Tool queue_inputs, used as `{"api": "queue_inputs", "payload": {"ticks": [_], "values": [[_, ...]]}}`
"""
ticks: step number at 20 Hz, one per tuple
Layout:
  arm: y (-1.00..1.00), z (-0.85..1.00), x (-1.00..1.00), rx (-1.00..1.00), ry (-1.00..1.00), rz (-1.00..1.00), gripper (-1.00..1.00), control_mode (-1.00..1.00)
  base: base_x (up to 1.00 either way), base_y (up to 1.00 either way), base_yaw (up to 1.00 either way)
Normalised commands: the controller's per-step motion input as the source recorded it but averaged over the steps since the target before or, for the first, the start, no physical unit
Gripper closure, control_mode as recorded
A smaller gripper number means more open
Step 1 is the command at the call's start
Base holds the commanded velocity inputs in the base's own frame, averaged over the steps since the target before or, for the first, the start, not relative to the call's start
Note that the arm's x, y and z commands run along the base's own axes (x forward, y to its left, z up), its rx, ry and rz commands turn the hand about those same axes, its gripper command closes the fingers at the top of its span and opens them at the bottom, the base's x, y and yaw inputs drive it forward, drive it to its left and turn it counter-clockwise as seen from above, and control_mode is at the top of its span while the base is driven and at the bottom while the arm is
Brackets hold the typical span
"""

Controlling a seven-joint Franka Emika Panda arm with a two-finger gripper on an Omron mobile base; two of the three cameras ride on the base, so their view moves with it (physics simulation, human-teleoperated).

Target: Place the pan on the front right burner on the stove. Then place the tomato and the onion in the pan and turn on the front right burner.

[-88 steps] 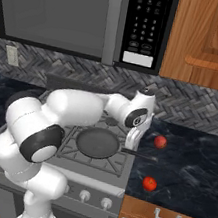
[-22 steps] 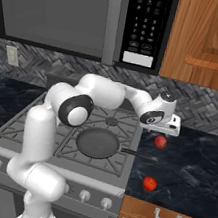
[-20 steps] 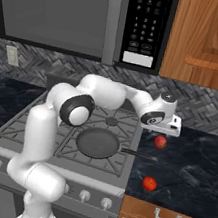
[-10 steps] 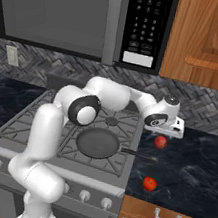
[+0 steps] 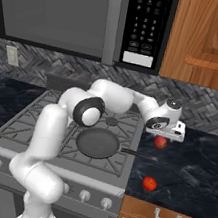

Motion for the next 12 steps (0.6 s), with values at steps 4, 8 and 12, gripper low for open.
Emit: {"api": "queue_inputs", "payload": {"ticks": [4,8,12], "values": [[0.0,-0.14,0.0,0.04,0.02,0.0,-1.0,-1.0,0.0,0.0,0.0],[0.0,-0.14,0.0,0.05,0.04,0.0,-1.0,-1.0,0.0,0.0,0.0],[0.0,-0.14,0.08,0.05,0.04,0.0,-1.0,-1.0,0.0,0.0,0.0]]}}
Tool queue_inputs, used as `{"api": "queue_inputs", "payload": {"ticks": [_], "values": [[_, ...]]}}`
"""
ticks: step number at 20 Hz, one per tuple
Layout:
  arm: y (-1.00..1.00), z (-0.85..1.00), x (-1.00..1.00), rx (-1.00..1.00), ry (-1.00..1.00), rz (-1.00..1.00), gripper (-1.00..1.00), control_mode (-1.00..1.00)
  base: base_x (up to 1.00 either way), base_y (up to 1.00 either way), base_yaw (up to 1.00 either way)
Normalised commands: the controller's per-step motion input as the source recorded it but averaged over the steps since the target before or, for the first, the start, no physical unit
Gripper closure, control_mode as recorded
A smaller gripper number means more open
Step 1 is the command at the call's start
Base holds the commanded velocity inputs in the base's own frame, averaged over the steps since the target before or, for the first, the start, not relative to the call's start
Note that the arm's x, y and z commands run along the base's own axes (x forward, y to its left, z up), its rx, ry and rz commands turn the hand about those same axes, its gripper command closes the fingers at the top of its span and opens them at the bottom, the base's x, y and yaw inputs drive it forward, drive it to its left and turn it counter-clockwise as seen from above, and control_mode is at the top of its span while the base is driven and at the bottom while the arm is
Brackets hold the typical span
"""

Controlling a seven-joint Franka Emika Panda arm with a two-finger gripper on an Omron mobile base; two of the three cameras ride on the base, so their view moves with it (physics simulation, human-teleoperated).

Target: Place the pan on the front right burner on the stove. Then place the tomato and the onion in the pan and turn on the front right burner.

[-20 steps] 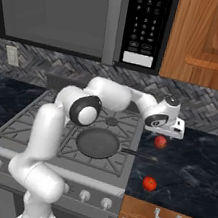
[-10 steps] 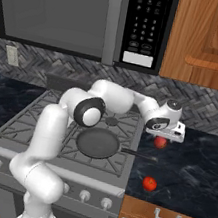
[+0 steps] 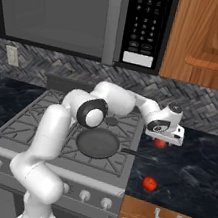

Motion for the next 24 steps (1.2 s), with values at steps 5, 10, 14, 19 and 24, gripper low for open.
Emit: {"api": "queue_inputs", "payload": {"ticks": [5,10,14,19,24], "values": [[0.0,-0.15,0.27,0.03,0.02,0.0,-1.0,-1.0,0.0,0.0,0.0],[0.0,-0.21,0.31,0.02,0.05,0.0,1.0,-1.0,0.0,0.0,0.0],[0.0,-0.15,0.16,0.0,0.04,-0.02,1.0,-1.0,0.0,0.0,0.0],[0.0,0.01,-0.11,0.0,0.0,-0.02,1.0,-1.0,0.0,0.0,0.0],[0.01,0.36,-0.36,0.0,-0.05,0.0,1.0,-1.0,0.0,0.0,0.0]]}}
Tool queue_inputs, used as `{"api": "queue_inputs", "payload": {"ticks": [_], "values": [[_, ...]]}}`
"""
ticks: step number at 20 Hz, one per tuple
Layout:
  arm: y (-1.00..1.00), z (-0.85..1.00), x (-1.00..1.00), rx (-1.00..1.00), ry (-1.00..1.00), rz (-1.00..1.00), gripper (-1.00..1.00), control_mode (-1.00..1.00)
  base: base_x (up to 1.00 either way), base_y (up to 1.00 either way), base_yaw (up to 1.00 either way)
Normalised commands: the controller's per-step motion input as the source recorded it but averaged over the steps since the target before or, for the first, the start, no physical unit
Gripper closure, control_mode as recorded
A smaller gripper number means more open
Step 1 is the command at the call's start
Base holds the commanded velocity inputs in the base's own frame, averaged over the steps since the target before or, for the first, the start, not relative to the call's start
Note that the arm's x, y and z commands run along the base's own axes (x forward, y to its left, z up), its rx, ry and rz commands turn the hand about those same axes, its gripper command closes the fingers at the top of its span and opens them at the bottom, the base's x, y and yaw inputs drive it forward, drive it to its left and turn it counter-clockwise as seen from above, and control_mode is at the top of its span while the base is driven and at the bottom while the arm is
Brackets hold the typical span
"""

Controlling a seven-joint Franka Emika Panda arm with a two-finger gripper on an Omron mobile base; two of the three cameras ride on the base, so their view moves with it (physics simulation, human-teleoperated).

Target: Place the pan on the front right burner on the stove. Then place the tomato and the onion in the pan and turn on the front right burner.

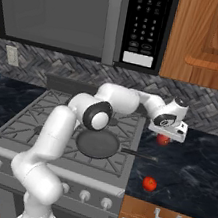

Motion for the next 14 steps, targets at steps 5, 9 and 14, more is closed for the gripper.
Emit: {"api": "queue_inputs", "payload": {"ticks": [5,9,14], "values": [[0.09,0.38,-0.44,0.0,-0.1,0.0,1.0,-1.0,0.0,0.0,0.0],[0.3,0.27,-0.45,0.0,-0.07,0.0,1.0,-1.0,0.0,0.0,0.0],[0.39,0.19,-0.36,0.0,-0.03,0.0,1.0,-1.0,0.0,0.0,0.0]]}}
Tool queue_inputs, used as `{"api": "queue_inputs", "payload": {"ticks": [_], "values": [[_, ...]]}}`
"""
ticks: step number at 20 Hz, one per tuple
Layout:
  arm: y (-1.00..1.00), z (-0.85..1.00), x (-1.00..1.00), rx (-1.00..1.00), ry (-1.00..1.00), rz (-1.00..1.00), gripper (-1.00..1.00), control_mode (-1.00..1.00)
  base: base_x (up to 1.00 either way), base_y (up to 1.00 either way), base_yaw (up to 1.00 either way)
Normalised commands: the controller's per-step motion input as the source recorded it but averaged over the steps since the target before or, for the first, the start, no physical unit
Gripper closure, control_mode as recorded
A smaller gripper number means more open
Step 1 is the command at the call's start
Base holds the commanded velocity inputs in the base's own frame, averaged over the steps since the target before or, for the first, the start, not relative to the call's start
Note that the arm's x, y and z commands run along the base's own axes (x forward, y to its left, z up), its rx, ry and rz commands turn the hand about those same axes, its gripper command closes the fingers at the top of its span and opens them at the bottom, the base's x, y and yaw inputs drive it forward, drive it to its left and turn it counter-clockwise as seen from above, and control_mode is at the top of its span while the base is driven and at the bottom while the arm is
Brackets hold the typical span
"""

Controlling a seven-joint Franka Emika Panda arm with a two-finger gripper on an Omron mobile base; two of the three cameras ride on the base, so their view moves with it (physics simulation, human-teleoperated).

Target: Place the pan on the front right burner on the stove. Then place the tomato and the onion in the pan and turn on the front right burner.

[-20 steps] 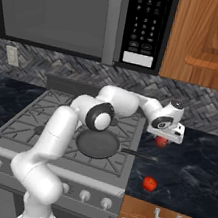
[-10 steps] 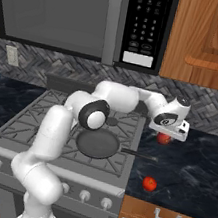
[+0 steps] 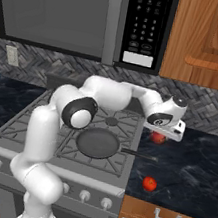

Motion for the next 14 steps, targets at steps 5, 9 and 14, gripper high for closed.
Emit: {"api": "queue_inputs", "payload": {"ticks": [5,9,14], "values": [[0.42,0.36,-0.27,0.0,-0.04,0.0,1.0,-1.0,0.0,0.0,0.0],[0.37,0.45,-0.29,0.0,-0.01,0.0,1.0,-1.0,0.0,0.0,0.0],[0.48,0.33,-0.35,0.0,0.0,0.0,1.0,-1.0,0.0,0.0,0.0]]}}
